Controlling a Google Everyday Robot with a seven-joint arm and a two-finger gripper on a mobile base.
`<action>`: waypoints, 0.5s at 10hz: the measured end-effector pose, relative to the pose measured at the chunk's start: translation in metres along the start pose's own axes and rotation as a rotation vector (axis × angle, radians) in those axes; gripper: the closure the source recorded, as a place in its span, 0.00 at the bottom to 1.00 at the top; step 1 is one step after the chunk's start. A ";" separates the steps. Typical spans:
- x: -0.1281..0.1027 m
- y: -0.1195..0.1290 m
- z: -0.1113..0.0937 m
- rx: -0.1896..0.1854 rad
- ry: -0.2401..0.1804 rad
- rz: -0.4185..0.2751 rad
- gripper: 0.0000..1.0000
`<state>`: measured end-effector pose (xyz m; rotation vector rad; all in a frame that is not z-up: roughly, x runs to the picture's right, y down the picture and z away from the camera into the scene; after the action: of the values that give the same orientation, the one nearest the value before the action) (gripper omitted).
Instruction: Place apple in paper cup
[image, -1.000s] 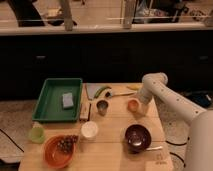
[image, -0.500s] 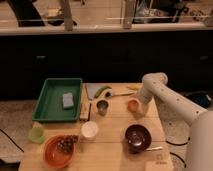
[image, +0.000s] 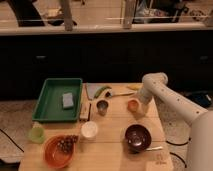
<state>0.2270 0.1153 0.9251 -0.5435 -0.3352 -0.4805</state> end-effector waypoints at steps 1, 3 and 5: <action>0.000 0.000 0.000 0.001 -0.001 -0.001 0.20; 0.000 0.000 -0.001 0.002 -0.001 -0.003 0.20; -0.001 0.000 -0.001 0.003 -0.002 -0.006 0.20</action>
<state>0.2266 0.1148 0.9239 -0.5401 -0.3390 -0.4855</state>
